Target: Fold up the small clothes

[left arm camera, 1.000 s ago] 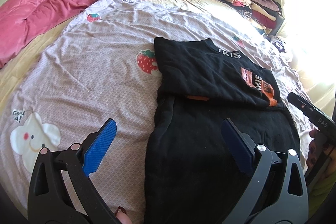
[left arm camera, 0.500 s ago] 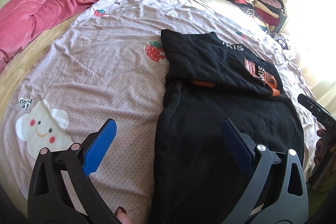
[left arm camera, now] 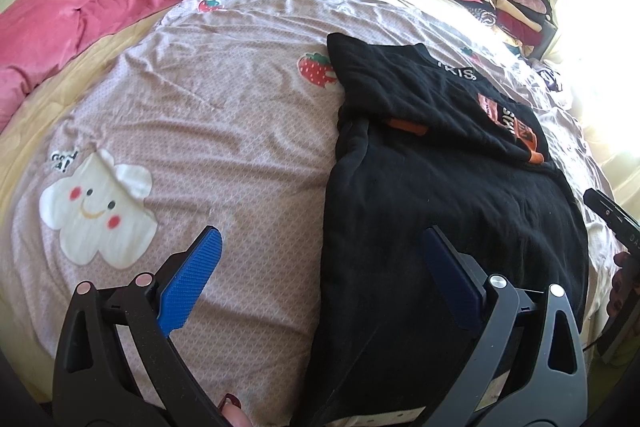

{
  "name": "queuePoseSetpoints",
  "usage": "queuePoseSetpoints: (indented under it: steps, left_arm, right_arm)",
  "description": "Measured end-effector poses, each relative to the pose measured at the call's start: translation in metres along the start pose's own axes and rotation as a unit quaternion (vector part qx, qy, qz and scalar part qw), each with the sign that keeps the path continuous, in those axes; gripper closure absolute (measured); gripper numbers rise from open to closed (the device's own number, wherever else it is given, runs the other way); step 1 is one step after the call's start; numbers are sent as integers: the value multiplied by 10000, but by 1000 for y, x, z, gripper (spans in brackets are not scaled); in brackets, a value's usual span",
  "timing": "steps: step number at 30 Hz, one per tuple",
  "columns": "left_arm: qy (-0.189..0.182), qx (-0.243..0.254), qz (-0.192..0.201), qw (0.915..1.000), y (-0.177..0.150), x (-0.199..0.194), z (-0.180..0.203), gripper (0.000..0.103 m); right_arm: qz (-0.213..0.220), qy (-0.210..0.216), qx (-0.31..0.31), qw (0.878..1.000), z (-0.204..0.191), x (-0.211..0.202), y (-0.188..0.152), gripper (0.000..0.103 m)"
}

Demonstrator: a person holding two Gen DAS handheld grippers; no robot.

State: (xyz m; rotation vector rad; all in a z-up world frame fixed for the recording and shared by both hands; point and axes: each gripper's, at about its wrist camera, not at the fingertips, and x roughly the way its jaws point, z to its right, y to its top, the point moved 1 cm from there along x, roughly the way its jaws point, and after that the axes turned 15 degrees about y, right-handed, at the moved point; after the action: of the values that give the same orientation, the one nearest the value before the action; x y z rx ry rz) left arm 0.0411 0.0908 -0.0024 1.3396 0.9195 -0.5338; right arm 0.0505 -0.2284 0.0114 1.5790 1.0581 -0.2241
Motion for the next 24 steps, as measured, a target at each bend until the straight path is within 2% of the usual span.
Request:
queuePoseSetpoints:
  steps: [14, 24]
  left_arm:
    - [-138, -54, -105, 9998, -24, -8, -6, 10]
    - [-154, 193, -255, 9994, -49, -6, -1, 10]
  right_arm:
    - [-292, -95, -12, 9995, 7, -12, -29, 18]
    - [-525, -295, 129, 9981, 26, -20, -53, 18]
